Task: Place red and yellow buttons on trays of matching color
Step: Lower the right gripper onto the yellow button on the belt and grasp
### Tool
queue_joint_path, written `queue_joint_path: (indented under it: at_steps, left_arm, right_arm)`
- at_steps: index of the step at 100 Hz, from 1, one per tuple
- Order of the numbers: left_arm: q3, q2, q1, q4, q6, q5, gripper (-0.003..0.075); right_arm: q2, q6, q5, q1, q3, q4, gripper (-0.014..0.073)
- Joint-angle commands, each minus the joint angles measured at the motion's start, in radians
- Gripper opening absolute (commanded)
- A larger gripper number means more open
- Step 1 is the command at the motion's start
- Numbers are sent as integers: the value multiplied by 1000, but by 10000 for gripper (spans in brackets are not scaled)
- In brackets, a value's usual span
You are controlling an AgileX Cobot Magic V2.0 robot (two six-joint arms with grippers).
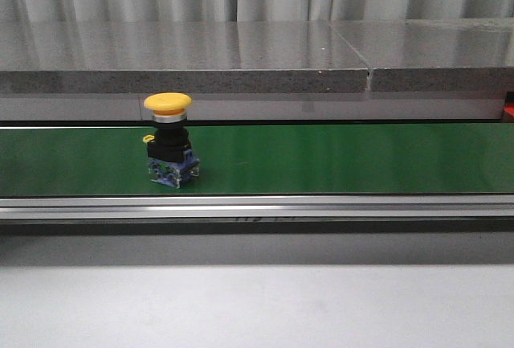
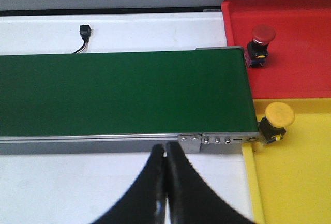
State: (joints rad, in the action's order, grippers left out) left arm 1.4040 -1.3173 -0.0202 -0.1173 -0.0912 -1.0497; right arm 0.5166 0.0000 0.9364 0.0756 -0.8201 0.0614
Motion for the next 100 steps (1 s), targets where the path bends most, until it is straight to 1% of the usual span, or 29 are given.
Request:
queue_joint_path:
  at_steps: [1, 16, 30, 42, 52, 72, 100]
  left_arm:
    - [33, 66, -71, 13, -6, 48, -21]
    - [0, 137, -182, 59, -4, 54, -21]
    - [-71, 229, -227, 59, -2, 75, -21]
    - [-166, 329, -231, 55, -2, 129, -21]
    - [-243, 419, -231, 48, -2, 140, -21]
    - [-394, 604, -231, 17, -2, 140, -21]
    - [-589, 845, -231, -6, -2, 90, -21]
  right_arm:
    - [4, -8, -67, -1, -22, 3, -67]
    - [4, -8, -67, -1, -22, 3, -67]
    - [4, -8, -67, -1, -22, 3, -67]
    - [4, -8, -67, -1, -22, 3, -67]
    - [4, -8, -67, -1, -22, 3, -67]
    - [4, -8, -88, -1, -22, 3, -67]
    - [11, -7, -71, -2, -23, 13, -67]
